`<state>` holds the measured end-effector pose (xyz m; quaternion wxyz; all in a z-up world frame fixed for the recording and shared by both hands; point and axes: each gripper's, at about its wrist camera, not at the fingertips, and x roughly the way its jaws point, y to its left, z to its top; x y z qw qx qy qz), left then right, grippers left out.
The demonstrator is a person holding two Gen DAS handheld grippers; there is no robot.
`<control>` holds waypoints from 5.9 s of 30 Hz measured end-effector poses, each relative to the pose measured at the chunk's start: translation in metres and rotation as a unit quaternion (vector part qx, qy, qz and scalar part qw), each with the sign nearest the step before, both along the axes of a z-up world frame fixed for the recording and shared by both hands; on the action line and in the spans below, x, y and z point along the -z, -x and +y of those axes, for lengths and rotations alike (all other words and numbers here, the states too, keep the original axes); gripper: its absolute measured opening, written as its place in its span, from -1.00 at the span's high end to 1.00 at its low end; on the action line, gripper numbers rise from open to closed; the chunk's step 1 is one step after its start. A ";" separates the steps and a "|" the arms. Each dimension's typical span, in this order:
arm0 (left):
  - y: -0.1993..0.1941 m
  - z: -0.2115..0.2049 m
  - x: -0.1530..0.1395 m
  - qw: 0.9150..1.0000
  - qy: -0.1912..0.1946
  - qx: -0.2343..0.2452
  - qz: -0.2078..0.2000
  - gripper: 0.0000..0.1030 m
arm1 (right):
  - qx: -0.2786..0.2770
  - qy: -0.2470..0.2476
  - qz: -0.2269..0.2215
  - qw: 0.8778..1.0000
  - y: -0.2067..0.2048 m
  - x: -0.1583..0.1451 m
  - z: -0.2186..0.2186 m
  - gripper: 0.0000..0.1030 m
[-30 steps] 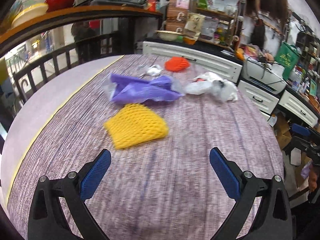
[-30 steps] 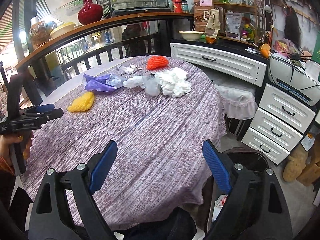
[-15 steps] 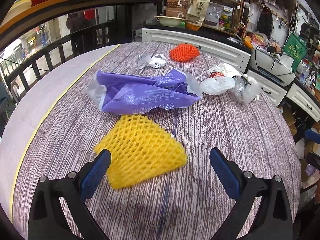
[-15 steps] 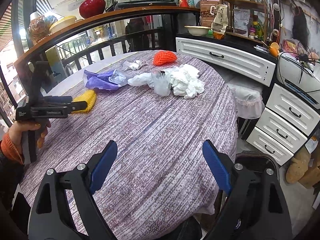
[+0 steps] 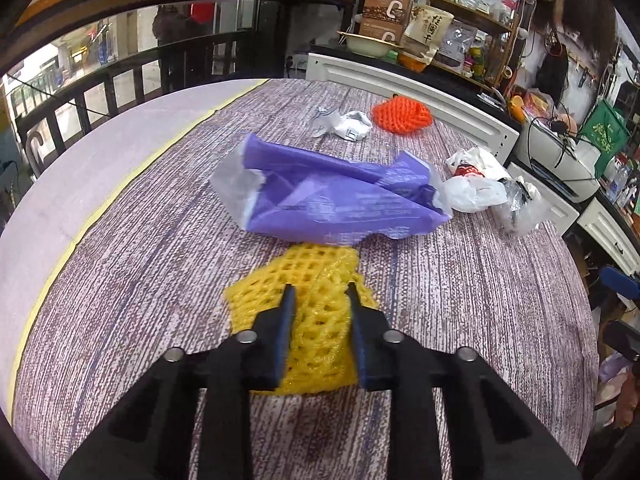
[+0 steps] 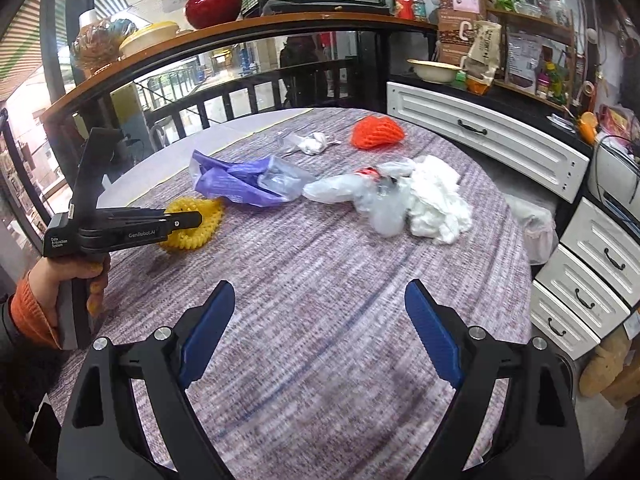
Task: Collect trash
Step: 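Return to the table and grasp the yellow foam net with the left gripper, then grasp the purple plastic bag with the right gripper while the left holds the yellow net, then carry the purple bag to the black bin and open the right gripper while the left carries the net, then lower the yellow net into the bin and open the left gripper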
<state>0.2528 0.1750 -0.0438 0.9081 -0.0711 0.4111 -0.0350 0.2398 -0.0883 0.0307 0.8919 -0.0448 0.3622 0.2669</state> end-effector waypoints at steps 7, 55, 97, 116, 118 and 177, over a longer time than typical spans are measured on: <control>0.020 0.012 -0.020 1.000 0.014 -0.011 -0.025 0.64 | -0.045 0.013 -0.013 0.999 -0.013 -0.008 0.040 -0.67; 0.114 -0.014 -0.056 0.994 0.025 0.013 -0.109 0.64 | -0.117 0.022 -0.073 0.990 0.029 -0.034 0.063 0.87; 0.077 -0.275 -0.051 0.966 0.064 0.234 -0.085 0.64 | 0.194 -0.063 0.048 0.978 0.058 0.072 -0.258 0.87; 0.069 -0.370 0.006 0.952 0.064 0.298 -0.019 0.64 | 0.323 -0.108 0.108 0.934 0.075 0.150 -0.327 -0.05; 0.068 -0.375 0.009 0.951 0.061 0.302 -0.014 0.64 | 0.332 -0.103 0.095 0.933 0.085 0.143 -0.331 -0.10; 0.073 -0.334 -0.023 0.953 0.013 0.299 -0.047 -0.89 | 0.287 -0.073 0.005 0.955 0.081 0.050 -0.306 -0.58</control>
